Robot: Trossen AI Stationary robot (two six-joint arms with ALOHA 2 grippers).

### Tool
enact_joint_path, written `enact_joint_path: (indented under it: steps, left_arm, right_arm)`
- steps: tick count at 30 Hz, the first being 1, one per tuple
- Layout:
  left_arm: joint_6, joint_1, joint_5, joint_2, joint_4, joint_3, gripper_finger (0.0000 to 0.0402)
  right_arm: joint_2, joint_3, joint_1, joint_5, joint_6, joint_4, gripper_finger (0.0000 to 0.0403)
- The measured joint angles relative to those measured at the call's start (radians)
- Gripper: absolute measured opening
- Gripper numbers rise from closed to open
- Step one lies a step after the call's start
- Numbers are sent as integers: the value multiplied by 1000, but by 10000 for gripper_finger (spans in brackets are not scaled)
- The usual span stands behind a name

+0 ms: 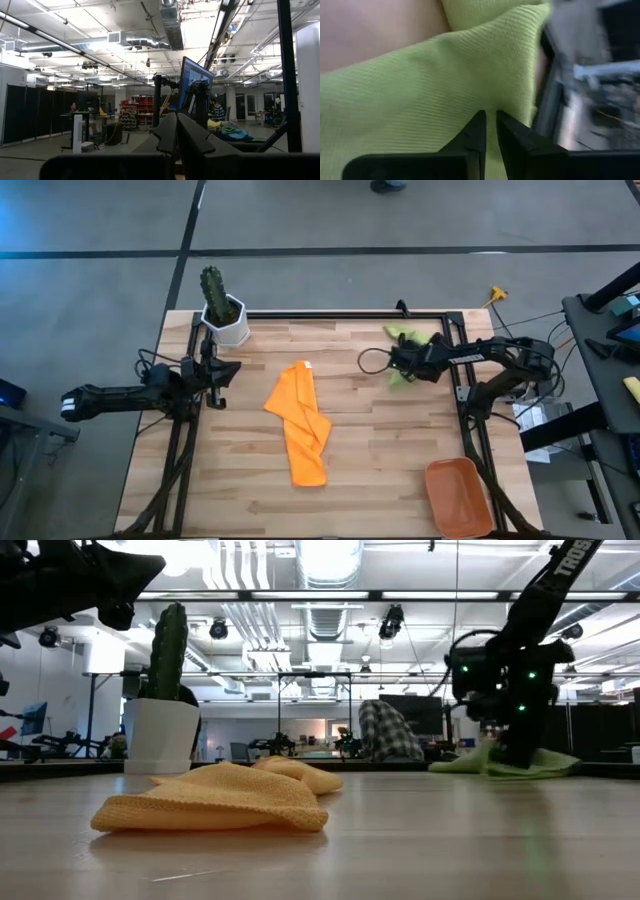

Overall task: Roll microfiber towels into tight, uniform cylinder then place into a basket
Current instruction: Move the green microfiber cloth to the top right on the table, then fold the orange microfiber cloth

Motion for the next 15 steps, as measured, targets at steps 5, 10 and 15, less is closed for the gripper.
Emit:
enact_joint_path:
  steps: [5, 10, 15]
  left_arm:
    - [0, 0, 0, 0, 0, 0, 0]
    - [1, 0, 0, 0, 0, 0, 0]
    - [1, 0, 0, 0, 0, 0, 0]
  right_arm:
    - [-82, 0, 54, -33, 6, -26, 33]
    - [-239, 17, 151, -173, 6, 61, 41]
    - [-362, 8, 231, -494, -1, 396, 68]
